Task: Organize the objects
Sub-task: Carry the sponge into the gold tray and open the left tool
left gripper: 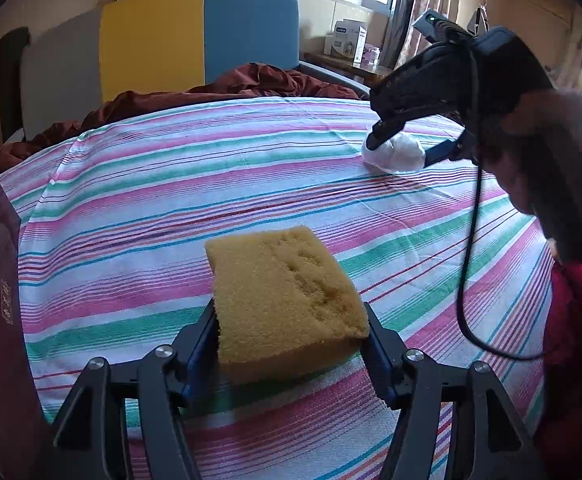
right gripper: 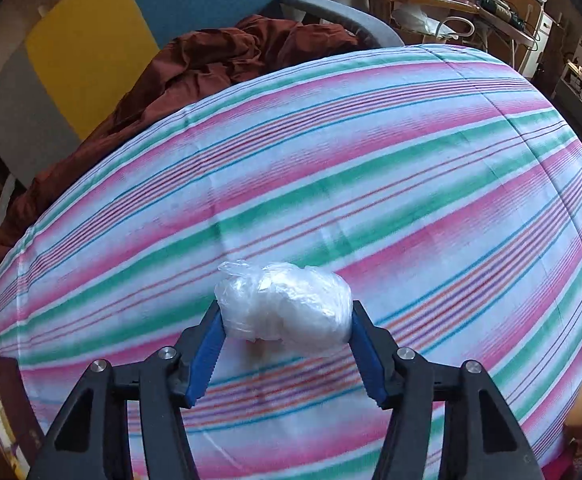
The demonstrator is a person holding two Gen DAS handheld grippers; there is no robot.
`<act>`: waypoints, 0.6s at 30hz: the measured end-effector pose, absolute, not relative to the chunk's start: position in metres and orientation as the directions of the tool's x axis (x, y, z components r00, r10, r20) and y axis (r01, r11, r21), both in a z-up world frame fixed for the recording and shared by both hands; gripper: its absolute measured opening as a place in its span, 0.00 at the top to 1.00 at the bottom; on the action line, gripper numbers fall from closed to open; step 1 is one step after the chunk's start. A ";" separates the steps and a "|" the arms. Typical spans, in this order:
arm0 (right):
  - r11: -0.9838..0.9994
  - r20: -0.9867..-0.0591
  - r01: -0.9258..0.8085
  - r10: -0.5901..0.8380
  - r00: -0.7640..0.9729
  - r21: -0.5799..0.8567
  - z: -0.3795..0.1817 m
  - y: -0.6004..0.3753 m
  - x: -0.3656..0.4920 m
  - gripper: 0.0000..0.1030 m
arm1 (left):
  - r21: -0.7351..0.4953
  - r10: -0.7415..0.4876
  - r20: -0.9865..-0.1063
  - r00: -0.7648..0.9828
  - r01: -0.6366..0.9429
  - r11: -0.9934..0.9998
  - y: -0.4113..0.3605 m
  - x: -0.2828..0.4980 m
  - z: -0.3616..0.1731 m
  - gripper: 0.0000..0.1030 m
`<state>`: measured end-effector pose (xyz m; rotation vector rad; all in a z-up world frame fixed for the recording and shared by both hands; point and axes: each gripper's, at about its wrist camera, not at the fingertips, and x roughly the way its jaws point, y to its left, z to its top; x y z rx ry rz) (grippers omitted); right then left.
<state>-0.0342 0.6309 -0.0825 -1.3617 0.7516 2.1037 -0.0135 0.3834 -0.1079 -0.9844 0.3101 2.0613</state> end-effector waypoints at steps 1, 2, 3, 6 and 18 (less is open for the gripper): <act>-0.718 -0.926 -0.671 0.099 -0.364 0.187 -0.082 0.622 -0.026 0.41 | -0.118 0.569 -0.737 -0.365 -0.759 -0.640 0.383 -0.014 -0.108 0.37; -0.720 -0.927 -0.662 0.072 -0.369 0.207 -0.081 0.613 -0.017 0.41 | -0.118 0.570 -0.736 -0.365 -0.760 -0.640 0.383 -0.014 -0.108 0.37; -0.721 -0.925 -0.656 0.053 -0.375 0.225 -0.081 0.604 -0.006 0.41 | -0.116 0.569 -0.736 -0.367 -0.760 -0.640 0.384 -0.014 -0.108 0.37; -0.727 -0.921 -0.639 0.023 -0.389 0.251 -0.082 0.578 0.018 0.41 | -0.110 0.566 -0.737 -0.370 -0.760 -0.641 0.384 -0.012 -0.108 0.37; -0.757 -0.920 -0.624 0.083 -0.382 0.191 -0.084 0.568 0.021 0.41 | -0.074 0.546 -0.741 -0.391 -0.761 -0.645 0.386 -0.008 -0.108 0.38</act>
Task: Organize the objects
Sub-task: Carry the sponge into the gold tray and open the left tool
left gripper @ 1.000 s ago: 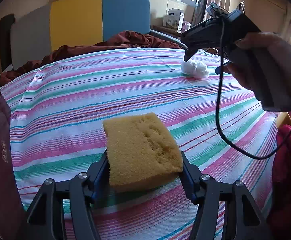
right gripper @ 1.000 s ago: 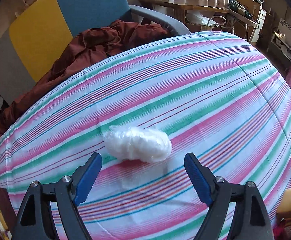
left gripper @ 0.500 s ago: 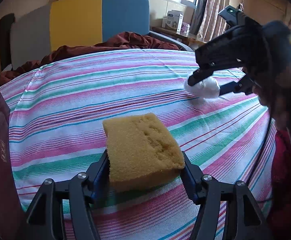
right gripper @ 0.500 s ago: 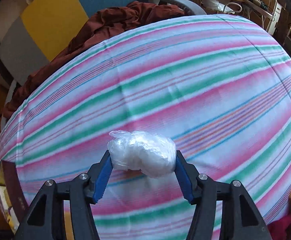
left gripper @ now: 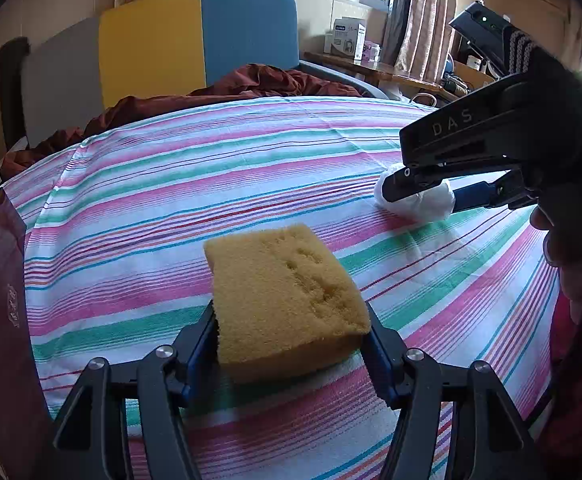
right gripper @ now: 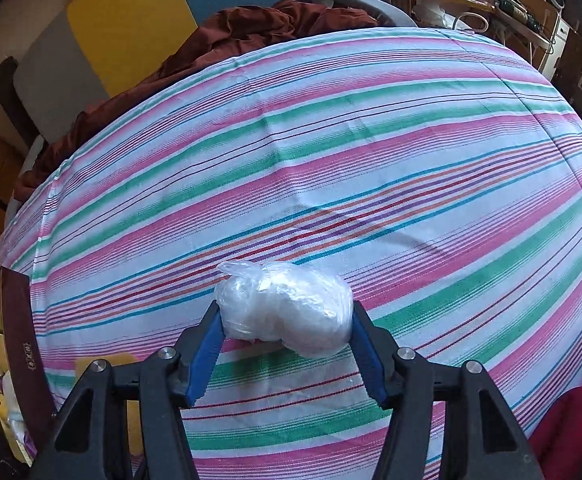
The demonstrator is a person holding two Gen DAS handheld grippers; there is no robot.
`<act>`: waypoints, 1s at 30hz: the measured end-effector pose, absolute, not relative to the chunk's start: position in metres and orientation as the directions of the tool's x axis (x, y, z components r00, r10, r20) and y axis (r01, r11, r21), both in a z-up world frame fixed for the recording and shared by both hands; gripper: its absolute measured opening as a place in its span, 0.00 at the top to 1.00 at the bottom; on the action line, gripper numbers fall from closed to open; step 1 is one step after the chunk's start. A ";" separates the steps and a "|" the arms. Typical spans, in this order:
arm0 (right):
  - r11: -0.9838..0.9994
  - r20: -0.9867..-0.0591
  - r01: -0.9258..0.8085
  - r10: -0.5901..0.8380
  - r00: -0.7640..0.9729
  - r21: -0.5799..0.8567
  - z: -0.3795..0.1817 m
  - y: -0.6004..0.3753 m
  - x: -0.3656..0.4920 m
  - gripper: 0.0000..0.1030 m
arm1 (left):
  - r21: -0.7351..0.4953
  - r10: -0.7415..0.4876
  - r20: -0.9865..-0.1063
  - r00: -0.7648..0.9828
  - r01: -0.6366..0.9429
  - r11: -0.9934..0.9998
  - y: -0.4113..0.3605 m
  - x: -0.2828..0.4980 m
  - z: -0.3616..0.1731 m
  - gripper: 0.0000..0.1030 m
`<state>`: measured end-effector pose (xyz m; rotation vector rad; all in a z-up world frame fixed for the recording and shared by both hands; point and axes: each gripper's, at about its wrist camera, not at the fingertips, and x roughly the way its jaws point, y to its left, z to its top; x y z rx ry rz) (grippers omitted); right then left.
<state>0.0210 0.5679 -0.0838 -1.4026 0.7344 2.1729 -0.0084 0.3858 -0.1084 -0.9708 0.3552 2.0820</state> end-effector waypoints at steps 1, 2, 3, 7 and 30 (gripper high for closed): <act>-0.759 -0.920 -0.622 0.082 -0.383 0.192 -0.085 0.568 0.022 0.41 | -0.072 0.544 -0.742 -0.392 -0.760 -0.645 0.385 -0.007 -0.108 0.38; -0.761 -0.920 -0.619 0.081 -0.384 0.192 -0.084 0.568 0.022 0.41 | -0.070 0.543 -0.742 -0.394 -0.760 -0.646 0.384 -0.007 -0.108 0.38; -0.765 -0.919 -0.615 0.079 -0.386 0.193 -0.084 0.568 0.021 0.41 | -0.066 0.542 -0.741 -0.396 -0.761 -0.646 0.384 -0.006 -0.108 0.39; -0.773 -0.917 -0.602 0.066 -0.393 0.203 -0.083 0.568 0.017 0.41 | -0.049 0.534 -0.742 -0.407 -0.760 -0.648 0.383 -0.004 -0.108 0.39; -0.813 -0.919 -0.547 0.037 -0.392 0.200 -0.089 0.558 0.000 0.41 | -0.004 0.507 -0.748 -0.428 -0.760 -0.650 0.381 0.004 -0.103 0.42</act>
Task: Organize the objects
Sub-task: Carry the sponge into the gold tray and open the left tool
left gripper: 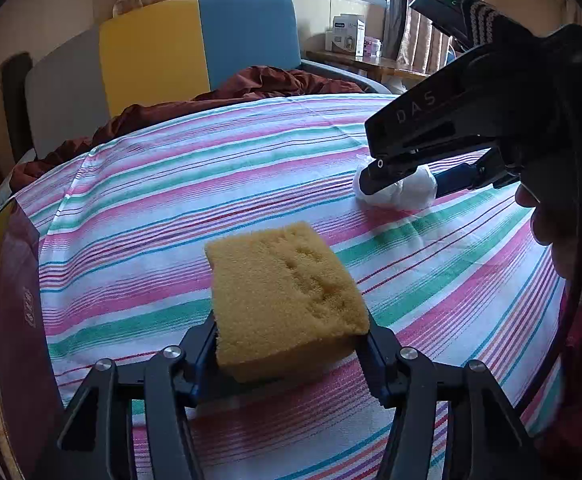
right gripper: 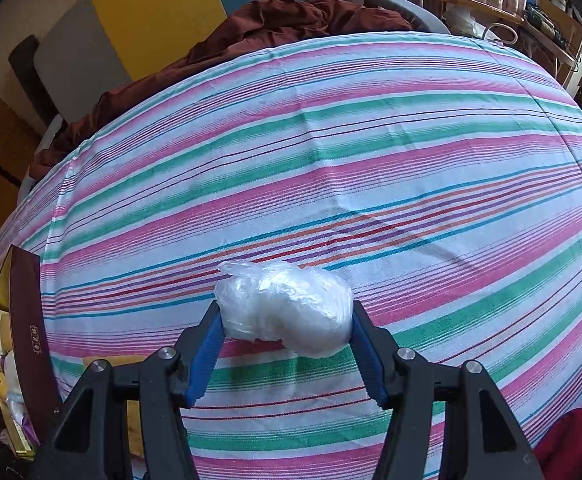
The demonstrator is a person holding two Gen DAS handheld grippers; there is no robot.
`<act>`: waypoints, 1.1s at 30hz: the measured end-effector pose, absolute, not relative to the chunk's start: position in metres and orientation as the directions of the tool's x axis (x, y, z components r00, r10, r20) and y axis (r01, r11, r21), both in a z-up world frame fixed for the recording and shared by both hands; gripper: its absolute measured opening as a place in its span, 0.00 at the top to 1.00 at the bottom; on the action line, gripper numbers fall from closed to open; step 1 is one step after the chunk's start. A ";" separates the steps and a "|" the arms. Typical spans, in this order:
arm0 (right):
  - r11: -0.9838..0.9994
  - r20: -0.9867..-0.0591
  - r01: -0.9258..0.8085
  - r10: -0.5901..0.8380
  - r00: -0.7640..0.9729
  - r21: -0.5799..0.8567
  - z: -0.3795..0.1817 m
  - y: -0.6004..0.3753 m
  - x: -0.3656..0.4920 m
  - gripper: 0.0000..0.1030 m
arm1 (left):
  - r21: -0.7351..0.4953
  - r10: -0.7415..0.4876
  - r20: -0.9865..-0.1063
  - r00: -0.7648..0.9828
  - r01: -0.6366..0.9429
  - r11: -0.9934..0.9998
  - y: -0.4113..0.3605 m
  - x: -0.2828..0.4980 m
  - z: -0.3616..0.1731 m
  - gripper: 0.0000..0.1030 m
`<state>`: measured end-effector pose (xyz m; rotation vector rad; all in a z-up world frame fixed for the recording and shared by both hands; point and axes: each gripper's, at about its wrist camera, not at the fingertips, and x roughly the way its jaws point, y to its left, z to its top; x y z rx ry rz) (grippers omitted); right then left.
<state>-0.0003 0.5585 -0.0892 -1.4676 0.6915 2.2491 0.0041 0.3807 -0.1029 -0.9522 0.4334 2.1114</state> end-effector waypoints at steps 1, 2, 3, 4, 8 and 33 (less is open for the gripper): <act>-0.815 -0.920 -0.546 0.040 -0.391 0.197 -0.090 0.558 -0.001 0.41 | 0.000 0.502 -0.752 -0.428 -0.761 -0.649 0.380 0.005 -0.102 0.43; -0.817 -0.920 -0.544 0.042 -0.389 0.192 -0.090 0.558 -0.002 0.41 | -0.003 0.499 -0.756 -0.424 -0.759 -0.651 0.378 0.006 -0.100 0.44; -0.819 -0.920 -0.542 0.045 -0.388 0.188 -0.090 0.557 -0.003 0.41 | -0.012 0.498 -0.760 -0.418 -0.757 -0.653 0.376 0.006 -0.099 0.44; -0.822 -0.921 -0.540 0.049 -0.387 0.184 -0.090 0.557 -0.003 0.41 | -0.020 0.498 -0.763 -0.413 -0.754 -0.656 0.373 0.007 -0.096 0.44; -0.828 -0.921 -0.533 0.058 -0.385 0.171 -0.089 0.555 -0.003 0.41 | -0.032 0.520 -0.743 -0.421 -0.754 -0.656 0.360 0.013 -0.079 0.44; -0.859 -0.932 -0.508 0.137 -0.336 0.056 -0.095 0.540 -0.002 0.41 | -0.289 0.533 -0.689 -0.491 -0.489 -0.823 0.179 -0.067 -0.004 0.44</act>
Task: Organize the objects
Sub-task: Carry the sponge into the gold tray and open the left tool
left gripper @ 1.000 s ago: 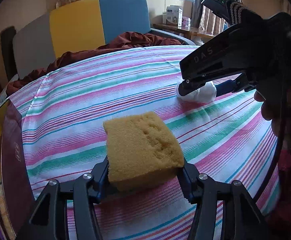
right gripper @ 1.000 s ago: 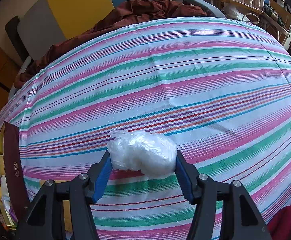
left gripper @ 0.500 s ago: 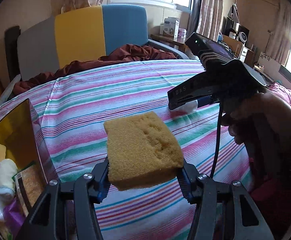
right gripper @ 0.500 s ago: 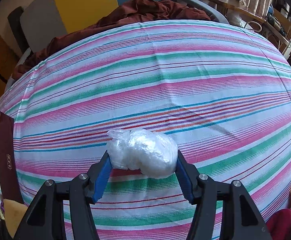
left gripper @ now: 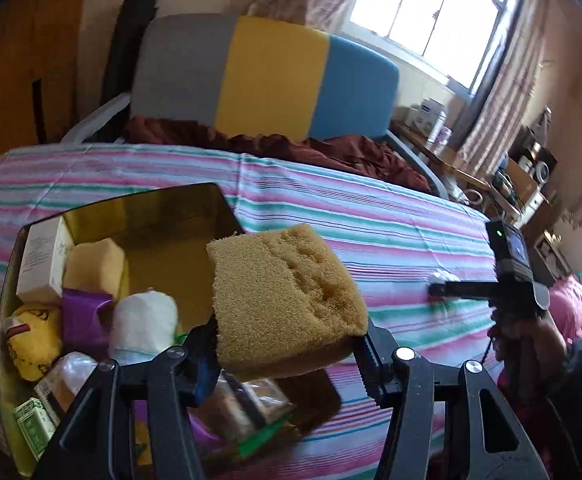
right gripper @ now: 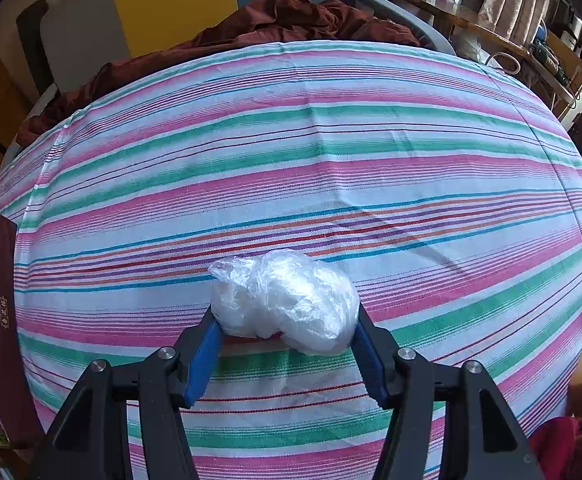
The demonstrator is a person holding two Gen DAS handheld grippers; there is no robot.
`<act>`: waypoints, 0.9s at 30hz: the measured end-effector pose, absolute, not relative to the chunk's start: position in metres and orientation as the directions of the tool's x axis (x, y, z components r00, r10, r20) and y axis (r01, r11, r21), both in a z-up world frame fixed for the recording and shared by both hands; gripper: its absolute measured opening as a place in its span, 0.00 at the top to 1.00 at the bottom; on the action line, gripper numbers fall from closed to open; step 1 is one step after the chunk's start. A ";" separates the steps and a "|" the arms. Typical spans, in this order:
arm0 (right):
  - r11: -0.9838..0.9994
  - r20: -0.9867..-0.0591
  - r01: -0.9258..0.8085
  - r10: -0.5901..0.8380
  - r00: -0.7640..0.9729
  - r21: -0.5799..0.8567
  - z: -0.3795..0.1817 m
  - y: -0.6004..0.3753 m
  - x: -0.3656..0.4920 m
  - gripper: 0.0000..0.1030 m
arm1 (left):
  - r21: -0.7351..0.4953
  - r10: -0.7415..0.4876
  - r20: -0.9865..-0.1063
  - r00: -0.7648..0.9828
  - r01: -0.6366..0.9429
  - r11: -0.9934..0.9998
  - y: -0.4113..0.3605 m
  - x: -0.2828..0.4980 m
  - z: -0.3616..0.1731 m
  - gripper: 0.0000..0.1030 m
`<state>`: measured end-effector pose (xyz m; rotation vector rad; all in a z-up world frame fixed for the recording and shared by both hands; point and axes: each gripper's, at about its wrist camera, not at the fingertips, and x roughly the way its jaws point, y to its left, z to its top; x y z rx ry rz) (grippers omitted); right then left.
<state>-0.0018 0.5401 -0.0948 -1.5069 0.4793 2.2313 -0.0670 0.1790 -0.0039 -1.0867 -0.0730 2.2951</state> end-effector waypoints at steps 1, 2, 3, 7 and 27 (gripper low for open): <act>-0.861 -0.932 -0.506 0.141 -0.333 0.050 -0.095 0.540 -0.002 0.41 | -0.305 0.517 -0.704 -0.487 -0.451 -0.839 0.170 -0.079 -0.008 0.44; -0.862 -0.932 -0.504 0.143 -0.333 0.048 -0.095 0.539 -0.002 0.41 | -0.318 0.506 -0.721 -0.474 -0.422 -0.849 0.164 -0.089 -0.013 0.44; -0.862 -0.932 -0.504 0.143 -0.333 0.048 -0.095 0.539 -0.003 0.41 | -0.329 0.494 -0.731 -0.470 -0.391 -0.859 0.157 -0.098 -0.018 0.44; -0.861 -0.932 -0.505 0.140 -0.334 0.052 -0.096 0.541 -0.003 0.41 | -0.323 0.467 -0.763 -0.447 -0.363 -0.874 0.158 -0.115 -0.033 0.44; -0.863 -0.933 -0.502 0.133 -0.334 0.057 -0.096 0.537 -0.010 0.41 | -0.207 0.369 -0.858 -0.357 -0.416 -0.885 0.209 -0.141 -0.074 0.27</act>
